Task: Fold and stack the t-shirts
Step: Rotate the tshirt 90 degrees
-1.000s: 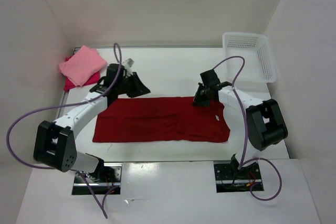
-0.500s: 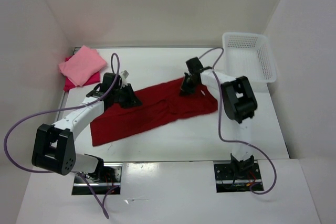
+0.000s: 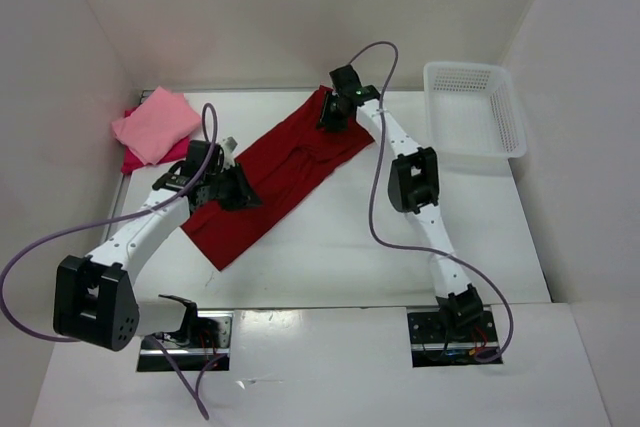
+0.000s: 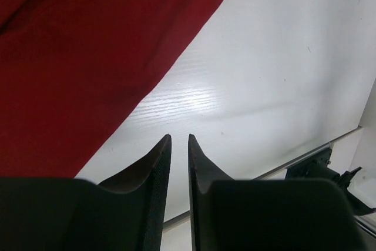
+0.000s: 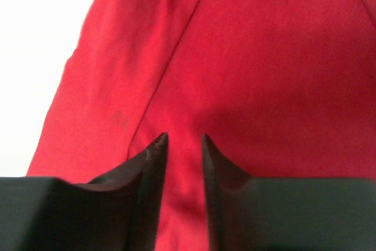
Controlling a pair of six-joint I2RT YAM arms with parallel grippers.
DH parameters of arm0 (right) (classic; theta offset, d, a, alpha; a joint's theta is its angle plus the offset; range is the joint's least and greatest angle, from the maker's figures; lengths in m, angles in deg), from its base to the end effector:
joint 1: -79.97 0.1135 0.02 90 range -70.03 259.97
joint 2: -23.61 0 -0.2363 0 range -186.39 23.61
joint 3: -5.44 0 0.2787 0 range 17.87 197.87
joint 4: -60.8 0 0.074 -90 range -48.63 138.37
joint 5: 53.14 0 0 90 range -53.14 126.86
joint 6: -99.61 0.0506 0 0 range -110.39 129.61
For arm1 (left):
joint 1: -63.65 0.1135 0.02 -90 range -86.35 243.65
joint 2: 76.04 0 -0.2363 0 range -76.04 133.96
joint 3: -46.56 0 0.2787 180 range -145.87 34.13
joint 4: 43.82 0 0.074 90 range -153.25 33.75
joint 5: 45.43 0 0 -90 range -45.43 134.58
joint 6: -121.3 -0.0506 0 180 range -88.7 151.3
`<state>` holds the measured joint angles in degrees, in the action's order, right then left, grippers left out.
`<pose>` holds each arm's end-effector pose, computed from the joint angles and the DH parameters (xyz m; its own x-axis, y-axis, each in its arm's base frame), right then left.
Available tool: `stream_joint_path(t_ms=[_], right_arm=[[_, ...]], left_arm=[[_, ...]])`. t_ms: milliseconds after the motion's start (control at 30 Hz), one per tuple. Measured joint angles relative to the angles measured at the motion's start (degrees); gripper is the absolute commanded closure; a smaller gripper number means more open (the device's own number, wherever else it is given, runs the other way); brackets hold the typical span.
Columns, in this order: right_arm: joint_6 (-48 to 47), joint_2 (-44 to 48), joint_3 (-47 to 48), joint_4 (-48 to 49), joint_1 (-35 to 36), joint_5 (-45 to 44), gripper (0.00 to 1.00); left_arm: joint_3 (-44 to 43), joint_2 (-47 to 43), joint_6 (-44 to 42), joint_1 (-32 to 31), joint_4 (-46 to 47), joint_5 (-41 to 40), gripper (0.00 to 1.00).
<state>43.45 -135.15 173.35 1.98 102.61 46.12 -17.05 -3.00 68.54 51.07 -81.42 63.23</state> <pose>0.5466 0.2368 0.1489 -0.8495 0.2412 -0.4692 -0.0036 0.8867 0.4623 0.2982 -0.0831 0.2046 -0.8222 -0.4040 -0.4010 -0.0984 0.7948 -0.5989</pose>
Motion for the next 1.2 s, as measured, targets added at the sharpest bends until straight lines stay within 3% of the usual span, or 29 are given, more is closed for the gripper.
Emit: stream_joint_path(t_ms=[67,167,233,267,300,400,467,500,633,767,933,1000,1033,1133,1200], right_arm=[[-1.42,8.76,-10.32,0.98,1.01,-1.57,0.47],[-2.01,27.39,-30.88,5.64,3.17,-1.31,0.43],[-1.46,40.15,-43.47,10.27,4.72,0.31,0.63],[-1.01,46.69,-50.47,14.03,5.64,1.57,0.78],[0.15,52.63,-56.78,16.74,6.78,2.91,1.00],[4.33,63.10,-72.59,25.79,11.74,5.20,1.00],[7.08,64.00,-78.97,29.90,16.24,6.45,0.97],[8.87,62.03,-81.33,32.11,18.73,7.19,0.80],[14.27,52.02,-86.75,36.76,24.24,8.63,0.53],[18.43,45.79,-87.67,39.52,24.61,9.03,0.48],[23.19,41.86,-85.53,46.10,24.50,10.10,0.45],[24.48,40.00,-83.69,47.74,24.50,10.19,0.48],[24.68,38.99,-82.53,48.37,24.50,10.10,0.70],[25.05,35.71,-79.76,48.83,24.48,9.75,0.95],[25.00,35.52,-79.62,48.37,24.41,9.60,0.97]], left_arm=[[-0.09,0.00,0.00,0.31,-0.17,-0.09,0.75],[-0.22,0.02,-0.02,1.62,-0.07,0.02,0.75],[-0.22,0.00,-0.57,3.37,0.33,0.11,0.76],[-0.22,0.04,-1.01,4.42,0.63,0.13,0.78],[-0.20,0.04,-1.25,5.73,0.83,0.20,0.83],[-0.20,0.31,-2.62,10.45,1.40,0.68,0.99],[-0.20,0.79,-3.15,13.00,1.53,0.74,0.99],[-0.20,1.03,-3.52,14.01,1.53,0.63,0.99],[-0.20,1.03,-4.17,14.73,1.77,0.15,0.94],[0.96,0.98,-4.28,14.73,2.78,0.26,0.80],[3.39,0.92,-4.20,14.73,2.75,0.52,0.76],[3.69,0.72,-4.20,14.73,2.93,0.83,0.76],[3.76,0.59,-4.20,14.73,2.93,1.05,0.76],[3.76,0.61,-4.20,14.73,3.37,1.51,0.76],[3.67,0.74,-4.22,14.73,3.43,1.77,0.76]])
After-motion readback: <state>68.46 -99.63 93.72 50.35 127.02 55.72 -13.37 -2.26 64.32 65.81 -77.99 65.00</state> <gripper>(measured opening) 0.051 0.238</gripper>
